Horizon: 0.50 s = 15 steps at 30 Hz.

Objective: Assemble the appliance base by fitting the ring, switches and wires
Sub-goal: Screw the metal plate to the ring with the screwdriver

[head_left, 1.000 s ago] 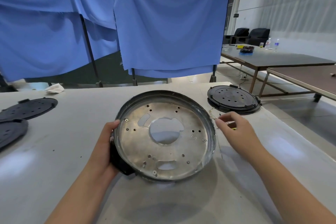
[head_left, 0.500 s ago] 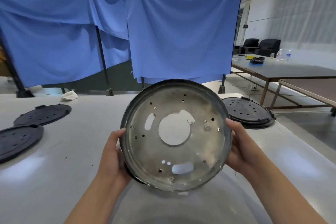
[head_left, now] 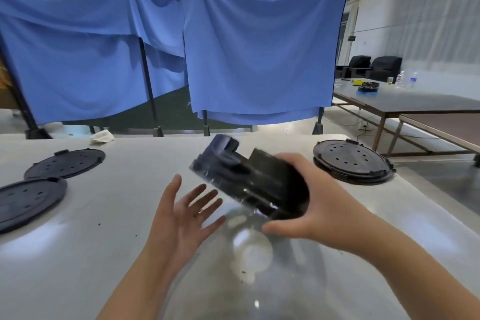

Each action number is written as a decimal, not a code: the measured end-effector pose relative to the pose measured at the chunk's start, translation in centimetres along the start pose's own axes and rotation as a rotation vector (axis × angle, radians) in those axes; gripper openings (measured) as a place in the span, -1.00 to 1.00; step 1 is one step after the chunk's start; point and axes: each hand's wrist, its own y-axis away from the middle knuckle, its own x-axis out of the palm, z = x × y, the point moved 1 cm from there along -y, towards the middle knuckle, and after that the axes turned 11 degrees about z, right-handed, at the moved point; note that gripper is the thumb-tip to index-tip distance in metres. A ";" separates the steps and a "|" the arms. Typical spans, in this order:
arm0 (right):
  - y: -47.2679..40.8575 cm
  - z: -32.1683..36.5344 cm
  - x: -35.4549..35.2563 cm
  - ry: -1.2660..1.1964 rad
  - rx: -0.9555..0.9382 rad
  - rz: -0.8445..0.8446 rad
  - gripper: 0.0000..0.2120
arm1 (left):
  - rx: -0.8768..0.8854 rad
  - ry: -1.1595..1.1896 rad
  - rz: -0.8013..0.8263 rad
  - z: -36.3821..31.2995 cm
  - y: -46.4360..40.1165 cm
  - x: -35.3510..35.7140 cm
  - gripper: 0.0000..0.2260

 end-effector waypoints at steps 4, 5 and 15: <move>0.3 -0.5 2.5 0.444 -0.024 0.061 -0.20 | -0.084 0.092 0.256 -0.3 0.4 0.5 -0.20; 0.4 -0.6 3.1 0.505 -0.023 0.066 -0.18 | -0.088 0.084 0.277 -0.3 0.4 0.7 -0.22; 0.7 -1.9 6.0 0.740 -0.113 -0.059 -0.15 | -0.021 -0.129 0.110 0.7 0.2 0.9 -0.72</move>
